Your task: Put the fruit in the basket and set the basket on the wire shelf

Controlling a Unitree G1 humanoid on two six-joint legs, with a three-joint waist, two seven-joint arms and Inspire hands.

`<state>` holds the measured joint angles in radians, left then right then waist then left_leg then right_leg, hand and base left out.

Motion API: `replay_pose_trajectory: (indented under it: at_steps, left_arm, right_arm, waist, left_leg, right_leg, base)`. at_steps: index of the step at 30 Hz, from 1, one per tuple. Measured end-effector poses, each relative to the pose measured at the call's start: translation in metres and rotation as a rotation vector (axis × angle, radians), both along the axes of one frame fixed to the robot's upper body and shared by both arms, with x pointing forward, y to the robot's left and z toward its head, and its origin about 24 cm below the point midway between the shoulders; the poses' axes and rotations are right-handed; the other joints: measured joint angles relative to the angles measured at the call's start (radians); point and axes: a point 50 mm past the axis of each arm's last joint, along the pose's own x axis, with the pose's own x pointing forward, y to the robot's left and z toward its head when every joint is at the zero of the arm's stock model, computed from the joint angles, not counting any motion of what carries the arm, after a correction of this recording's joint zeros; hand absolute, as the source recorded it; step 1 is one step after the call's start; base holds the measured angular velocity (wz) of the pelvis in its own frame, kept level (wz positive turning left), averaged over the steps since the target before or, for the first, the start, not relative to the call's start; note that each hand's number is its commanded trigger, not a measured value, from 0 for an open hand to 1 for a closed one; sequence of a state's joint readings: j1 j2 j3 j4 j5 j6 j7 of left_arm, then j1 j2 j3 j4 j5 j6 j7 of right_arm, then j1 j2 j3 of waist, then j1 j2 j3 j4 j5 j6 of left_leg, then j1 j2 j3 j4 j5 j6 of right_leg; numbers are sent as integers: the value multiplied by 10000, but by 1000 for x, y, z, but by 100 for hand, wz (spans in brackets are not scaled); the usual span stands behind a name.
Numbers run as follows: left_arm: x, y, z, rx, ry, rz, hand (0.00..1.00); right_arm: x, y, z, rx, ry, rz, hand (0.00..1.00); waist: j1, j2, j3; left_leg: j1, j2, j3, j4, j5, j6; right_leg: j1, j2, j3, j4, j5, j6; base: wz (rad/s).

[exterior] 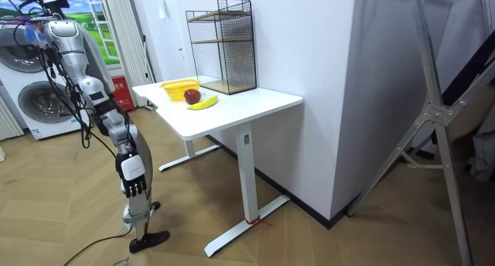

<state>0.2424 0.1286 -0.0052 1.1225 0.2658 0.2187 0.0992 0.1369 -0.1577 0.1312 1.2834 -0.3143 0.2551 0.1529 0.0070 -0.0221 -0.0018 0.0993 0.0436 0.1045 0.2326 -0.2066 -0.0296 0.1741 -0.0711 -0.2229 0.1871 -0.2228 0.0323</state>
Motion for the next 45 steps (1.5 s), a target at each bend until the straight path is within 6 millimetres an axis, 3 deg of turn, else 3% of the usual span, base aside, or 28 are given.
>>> replay_pose_trajectory:
  at_steps: [9,17,23,27,32,33,34,35,37,40,45]
  left_arm:
    - [3,0,0,-2,-78,-14,0]
    - [6,-1,0,-60,-221,138,0]
    - [5,0,0,-60,-239,186,0]
    - [2,3,1,11,-372,576,0]
    - [0,5,1,7,-553,997,0]
    - [-4,5,1,-7,-637,1222,0]
    - [-7,6,2,-29,-710,1525,0]
    - [-8,6,2,-30,-728,1642,0]
    - [-9,9,3,41,-862,2155,0]
    - [-11,18,6,334,-1142,2679,0]
    - [-14,32,12,796,-1543,2959,0]
  right_arm:
    - [-1,0,0,13,40,-52,0]
    - [-1,1,0,-106,-300,-1125,0]
    - [-8,1,0,-540,-903,-4399,0]
    - [-24,1,1,-1226,-1002,-7245,0]
    - [-43,4,3,-1959,-984,-11276,0]
    - [-45,4,3,-2195,-1093,-12859,0]
    - [-40,0,3,-2334,-1623,-14711,0]
    - [-35,-2,3,-2349,-1934,-15516,0]
    - [-11,-14,5,-2369,-3306,-18160,0]
    - [29,-39,15,-1982,-5438,-20550,0]
    - [55,-68,34,-2350,-7490,-21844,0]
  waist:
    - [0,-7,3]
    - [-19,-31,6]
    - [-56,-14,14]
    - [-132,-17,17]
    - [-378,8,79]
    - [-381,3,107]
    - [-435,3,122]
    - [-478,3,123]
    - [-665,1,123]
    - [-924,6,96]
    - [-989,-96,-18]
  left_leg:
    - [12,-4,2,-18,-1,0]
    - [4,-4,42,7,-1,0]
    - [-13,-5,38,-16,-1,-1]
    - [4,-13,50,-122,0,-1]
    - [35,-5,197,-125,3,0]
    - [129,9,321,-135,2,1]
    - [173,14,419,-151,-1,2]
    - [173,18,448,-141,-9,11]
    - [138,17,467,-110,-75,44]
    - [-6,9,460,-96,-86,53]
    - [-59,-19,414,-77,-80,55]
  right_leg:
    - [-12,0,26,0,-4,-1]
    - [-51,-2,40,9,-5,-2]
    - [-12,-1,15,-26,-5,0]
    - [-5,3,48,-22,-14,7]
    - [-111,10,224,18,-13,6]
    - [-121,16,345,45,-11,6]
    - [-134,23,444,62,-10,8]
    - [-147,23,472,64,-8,13]
    - [-186,22,505,41,3,42]
    - [-311,15,507,12,32,62]
    - [-317,7,443,-14,72,64]
  base:
    - [0]
    - [0]
    - [0]
    - [0]
    - [-11]
    - [-31]
    - [-31]
    - [-19]
    - [-3]
    - [0]
    - [4]
